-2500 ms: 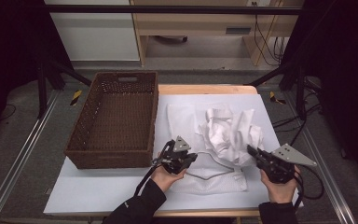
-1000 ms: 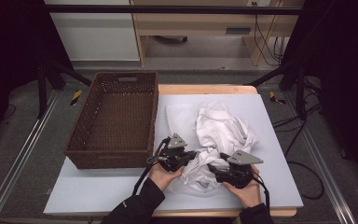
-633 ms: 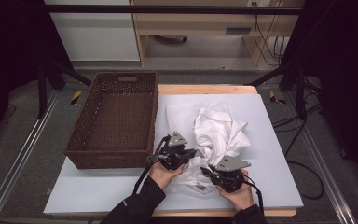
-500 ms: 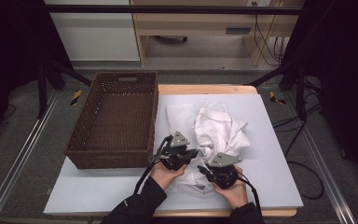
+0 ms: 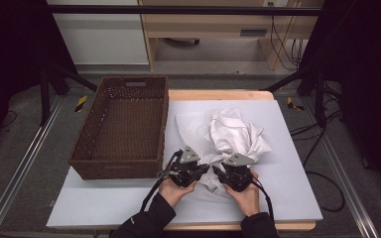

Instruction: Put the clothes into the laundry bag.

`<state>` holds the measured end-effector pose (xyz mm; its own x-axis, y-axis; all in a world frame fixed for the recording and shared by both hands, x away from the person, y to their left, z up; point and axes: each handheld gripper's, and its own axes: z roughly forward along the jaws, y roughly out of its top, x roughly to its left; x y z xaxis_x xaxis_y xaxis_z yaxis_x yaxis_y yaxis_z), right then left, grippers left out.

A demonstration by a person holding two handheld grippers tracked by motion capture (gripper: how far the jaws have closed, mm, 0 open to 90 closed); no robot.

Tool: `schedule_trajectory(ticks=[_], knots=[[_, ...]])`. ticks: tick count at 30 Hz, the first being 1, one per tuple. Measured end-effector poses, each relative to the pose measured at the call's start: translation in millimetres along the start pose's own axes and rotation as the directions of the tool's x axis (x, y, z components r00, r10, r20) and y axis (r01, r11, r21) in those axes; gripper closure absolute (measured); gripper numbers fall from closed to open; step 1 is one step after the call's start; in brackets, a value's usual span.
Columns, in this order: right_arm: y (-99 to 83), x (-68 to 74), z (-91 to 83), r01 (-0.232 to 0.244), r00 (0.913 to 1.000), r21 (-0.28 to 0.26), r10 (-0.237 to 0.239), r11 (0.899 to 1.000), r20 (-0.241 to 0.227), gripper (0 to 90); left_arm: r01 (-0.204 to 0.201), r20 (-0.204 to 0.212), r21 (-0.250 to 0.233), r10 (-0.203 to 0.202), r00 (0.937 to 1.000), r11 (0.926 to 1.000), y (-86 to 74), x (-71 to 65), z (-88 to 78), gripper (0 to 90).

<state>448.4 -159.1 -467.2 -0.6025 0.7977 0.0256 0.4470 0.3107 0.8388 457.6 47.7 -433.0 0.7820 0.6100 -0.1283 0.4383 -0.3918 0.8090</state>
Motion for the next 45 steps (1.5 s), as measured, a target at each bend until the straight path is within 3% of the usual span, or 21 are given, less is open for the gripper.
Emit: schedule_trajectory(ticks=[3, 5, 6, 7, 9, 11, 12, 13, 14, 16, 17, 19, 23, 26, 30, 33, 38, 41, 43, 45], knots=[[2.9, -4.2, -29.5, 0.014, 0.9999, -0.08, -0.015, 0.997, -0.004, 57.0, 0.005, -0.01, 0.001, -0.005, 0.9999, 1.0, -0.4, 2.8, 1.2, 88.8], [4.7, -13.3, -44.9, 0.03, 0.9964, -0.086, -0.023, 0.996, 0.081, 48.4, 0.004, -0.011, 0.001, -0.004, 0.9999, 1.0, -0.5, 3.2, 1.5, 88.8], [4.7, -20.7, -48.8, 0.04, 0.9902, -0.084, -0.028, 0.996, 0.137, 40.8, 0.002, -0.012, 0.002, -0.002, 0.9999, 1.0, -0.6, 3.0, 1.7, 88.8], [3.6, -29.6, -50.7, 0.026, 0.983, -0.081, -0.011, 0.996, 0.183, 33.2, -0.001, -0.014, 0.003, 0.002, 0.9999, 1.0, -0.7, 2.7, 1.8, 88.8], [-1.0, -47.7, -50.0, -0.033, 0.9681, -0.082, 0.053, 0.996, 0.245, 28.3, -0.013, -0.02, 0.007, 0.013, 0.9997, 0.9999, -1.3, 2.0, 2.2, 88.8], [-7.8, -62.6, -43.5, -0.084, 0.9602, -0.067, 0.099, 0.994, 0.261, 30.0, -0.019, -0.022, 0.01, 0.02, 0.9996, 0.9998, -2.2, 1.3, 3.6, 88.7], [-11.6, -67.2, -38.6, -0.102, 0.9619, -0.054, 0.113, 0.993, 0.249, 33.4, -0.02, -0.021, 0.013, 0.02, 0.9996, 0.9997, -2.6, 1.2, 4.4, 88.7], [-15.4, -69.8, -33.1, -0.111, 0.9652, -0.038, 0.117, 0.993, 0.234, 40.0, -0.02, -0.021, 0.013, 0.02, 0.9996, 0.9997, -3.1, 1.0, 5.4, 88.7], [-18.6, -70.6, -28.3, -0.118, 0.9695, -0.01, 0.117, 0.993, 0.215, 54.1, -0.02, -0.02, 0.017, 0.02, 0.9996, 0.9997, -3.5, 0.9, 6.3, 88.7], [-20.8, -68.0, -25.0, -0.101, 0.9779, 0.024, 0.095, 0.995, 0.186, 81.7, -0.02, -0.021, 0.02, 0.02, 0.9996, 0.9996, -3.8, 0.6, 7.3, 88.7], [-19.5, -65.4, -28.2, -0.086, 0.9801, 0.01, 0.083, 0.996, 0.18, 88.1, -0.018, -0.021, 0.02, 0.018, 0.9996, 0.9996, -3.8, 0.6, 7.3, 88.7], [-13.5, -59.4, -41.5, -0.086, 0.9859, -0.056, 0.093, 0.995, 0.139, 88.9, -0.009, -0.021, 0.017, 0.009, 0.9997, 0.9998, -3.6, 1.1, 7.5, 88.7], [-1.2, -37.9, -67.7, -0.003, 1.0, -0.18, 0.002, 0.984, -0.003, 89.0, 0.011, -0.02, 0.015, -0.011, 0.9997, 0.9998, -1.4, 2.4, 9.2, 88.8], [2.0, -15.2, -64.1, 0.058, 0.9934, -0.172, -0.074, 0.983, -0.088, 88.9, 0.014, -0.021, 0.011, -0.014, 0.9997, 0.9998, 2.5, 0.8, 8.6, 88.8], [0.5, 8.9, -36.4, 0.13, 0.9801, -0.105, -0.144, 0.986, -0.137, 88.7, 0.008, -0.021, -0.008, -0.008, 0.9998, 0.9999, 10.0, -2.0, 3.0, 88.8], [-0.4, 17.0, -14.3, 0.142, 0.9794, -0.037, -0.146, 0.989, -0.14, 88.7, 0.007, -0.018, -0.026, -0.007, 0.9998, 0.9996, 15.3, -3.2, -2.2, 88.9], [2.3, 12.8, 15.3, 0.119, 0.9904, 0.033, -0.116, 0.992, -0.075, 88.7, 0.0, 0.003, -0.023, 0.0, 1.0, 0.9997, 13.4, -6.3, -5.4, 89.0], [5.4, 9.1, 28.5, 0.077, 0.997, 0.042, -0.077, 0.996, 0.007, 88.7, -0.001, 0.005, -0.013, 0.001, 1.0, 0.9999, 6.8, -7.4, -3.2, 89.0], [6.2, 7.8, 34.4, 0.054, 0.9957, 0.036, -0.056, 0.998, 0.074, 88.7, 0.007, 0.003, -0.005, -0.007, 1.0, 1.0, 1.6, -5.1, -1.2, 89.0], [6.3, 9.5, 38.9, 0.056, 0.9932, 0.046, -0.06, 0.997, 0.099, 88.4, 0.019, 0.005, 0.0, -0.019, 0.9998, 0.9998, -2.5, -1.3, 1.2, 88.9]])
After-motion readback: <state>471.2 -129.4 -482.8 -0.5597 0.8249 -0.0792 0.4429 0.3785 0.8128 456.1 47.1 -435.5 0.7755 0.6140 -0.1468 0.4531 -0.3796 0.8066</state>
